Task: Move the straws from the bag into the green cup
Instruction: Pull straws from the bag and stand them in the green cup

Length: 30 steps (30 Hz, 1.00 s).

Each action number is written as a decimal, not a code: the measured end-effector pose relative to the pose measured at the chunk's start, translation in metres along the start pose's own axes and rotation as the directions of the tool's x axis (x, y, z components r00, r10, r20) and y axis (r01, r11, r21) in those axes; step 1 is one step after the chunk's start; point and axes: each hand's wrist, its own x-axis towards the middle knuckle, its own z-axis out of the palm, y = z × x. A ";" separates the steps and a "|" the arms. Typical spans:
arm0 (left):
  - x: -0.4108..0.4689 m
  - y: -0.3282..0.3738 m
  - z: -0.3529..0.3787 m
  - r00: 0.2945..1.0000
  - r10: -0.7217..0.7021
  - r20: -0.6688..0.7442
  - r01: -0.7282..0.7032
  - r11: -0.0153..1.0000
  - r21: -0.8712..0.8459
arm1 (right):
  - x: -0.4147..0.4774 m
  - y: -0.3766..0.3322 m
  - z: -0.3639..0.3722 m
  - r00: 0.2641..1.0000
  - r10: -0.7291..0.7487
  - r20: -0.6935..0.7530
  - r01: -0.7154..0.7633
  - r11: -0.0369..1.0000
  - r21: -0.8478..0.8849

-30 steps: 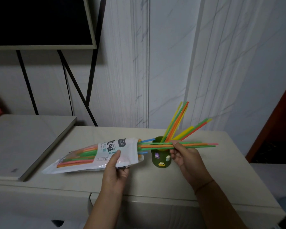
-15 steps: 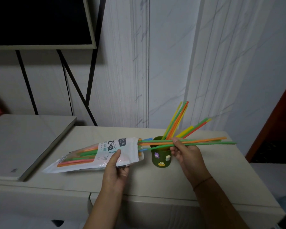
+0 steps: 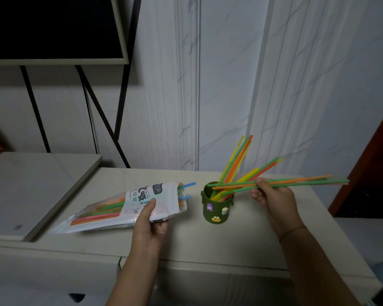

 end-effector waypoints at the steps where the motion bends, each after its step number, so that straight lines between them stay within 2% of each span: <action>1: 0.000 -0.001 0.000 1.000 -0.005 0.002 0.005 1.000 0.001 | 0.002 0.001 0.001 1.000 -0.015 0.001 0.015 0.999 -0.034; 8: -0.005 -0.008 0.003 1.000 -0.030 0.000 0.030 1.000 0.007 | 0.011 0.016 0.016 0.996 -0.014 0.083 0.035 0.966 -0.257; 15: -0.007 -0.012 0.003 0.999 -0.043 -0.011 0.043 0.999 0.014 | 0.020 0.030 0.027 0.982 0.038 0.184 0.057 0.874 -0.483; 19: -0.008 -0.013 0.002 0.998 -0.059 -0.022 0.059 0.998 0.008 | 0.019 0.031 0.026 0.977 0.052 0.205 0.039 0.909 -0.414; 22: -0.008 -0.013 0.002 0.998 -0.063 -0.024 0.063 0.998 -0.009 | 0.018 0.031 0.022 0.990 -0.008 0.143 0.055 0.942 -0.331; 26: -0.009 -0.014 0.003 0.997 -0.065 -0.028 0.065 0.998 -0.004 | 0.022 0.034 0.018 0.997 -0.056 0.044 0.067 0.945 -0.320; 30: -0.011 -0.017 0.006 0.997 -0.077 -0.021 0.077 0.997 0.000 | 0.023 0.037 0.020 0.998 -0.038 0.058 0.056 0.929 -0.366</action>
